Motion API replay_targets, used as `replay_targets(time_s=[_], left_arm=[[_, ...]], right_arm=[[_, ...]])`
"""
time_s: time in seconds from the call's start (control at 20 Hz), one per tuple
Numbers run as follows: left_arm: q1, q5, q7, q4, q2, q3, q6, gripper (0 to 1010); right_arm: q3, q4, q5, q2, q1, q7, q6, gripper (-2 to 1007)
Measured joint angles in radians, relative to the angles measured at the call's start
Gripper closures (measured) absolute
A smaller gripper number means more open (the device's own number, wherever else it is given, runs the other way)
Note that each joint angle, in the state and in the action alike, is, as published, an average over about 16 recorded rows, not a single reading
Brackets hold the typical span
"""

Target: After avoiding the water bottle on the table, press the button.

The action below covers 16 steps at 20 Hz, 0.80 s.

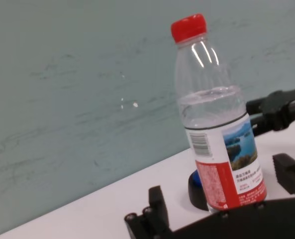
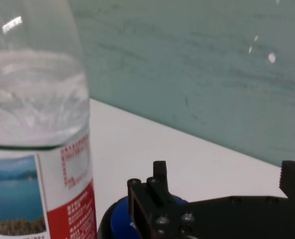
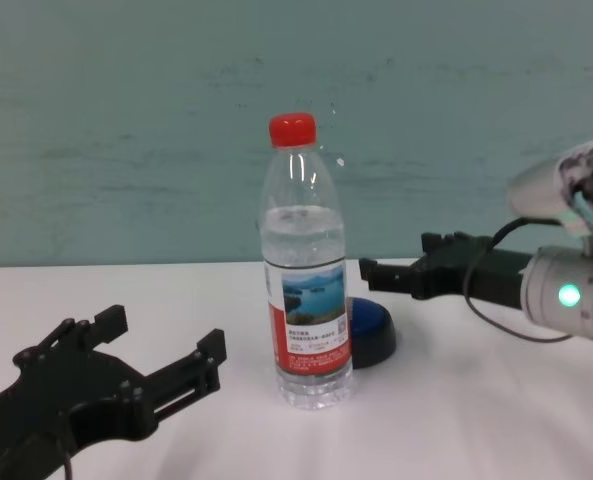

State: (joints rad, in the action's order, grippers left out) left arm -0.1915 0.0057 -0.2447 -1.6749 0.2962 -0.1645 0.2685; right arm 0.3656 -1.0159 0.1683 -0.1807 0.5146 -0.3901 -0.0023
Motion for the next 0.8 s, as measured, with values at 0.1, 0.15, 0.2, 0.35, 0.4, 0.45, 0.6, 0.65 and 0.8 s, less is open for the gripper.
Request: replay_targets(time_s=[0.1, 0.15, 0.2, 0.35, 0.4, 0.45, 0.6, 0.65, 0.8], left_arm=[[0.000, 0.000, 0.000, 0.000, 0.000, 0.000, 0.000, 10], [0.000, 0.000, 0.000, 0.000, 0.000, 0.000, 0.000, 10], [0.000, 0.000, 0.000, 0.000, 0.000, 0.000, 0.000, 10], [0.000, 0.000, 0.000, 0.000, 0.000, 0.000, 0.000, 10], [0.000, 0.000, 0.000, 0.000, 0.000, 0.000, 0.000, 10], [0.000, 0.000, 0.000, 0.000, 0.000, 0.000, 0.000, 10], [0.000, 0.000, 0.000, 0.000, 0.000, 0.000, 0.000, 10], [0.000, 0.000, 0.000, 0.000, 0.000, 0.000, 0.000, 10], [0.000, 0.000, 0.000, 0.000, 0.000, 0.000, 0.000, 10]], right_arm=[[-0.004, -0.023, 0.003, -0.006, -0.008, 0.001, 0.004, 2], [-0.006, -0.034, 0.005, -0.009, -0.011, 0.002, 0.006, 2], [-0.008, -0.044, 0.008, -0.012, -0.015, 0.003, 0.008, 2], [-0.014, -0.071, 0.015, -0.023, -0.025, 0.005, 0.014, 2], [-0.017, -0.079, 0.018, -0.026, -0.028, 0.006, 0.015, 2], [-0.020, -0.085, 0.020, -0.030, -0.031, 0.007, 0.017, 2], [-0.029, -0.106, 0.028, -0.042, -0.041, 0.010, 0.022, 2], [-0.033, -0.113, 0.031, -0.047, -0.045, 0.011, 0.024, 2], [-0.048, -0.146, 0.044, -0.065, -0.064, 0.013, 0.031, 2]])
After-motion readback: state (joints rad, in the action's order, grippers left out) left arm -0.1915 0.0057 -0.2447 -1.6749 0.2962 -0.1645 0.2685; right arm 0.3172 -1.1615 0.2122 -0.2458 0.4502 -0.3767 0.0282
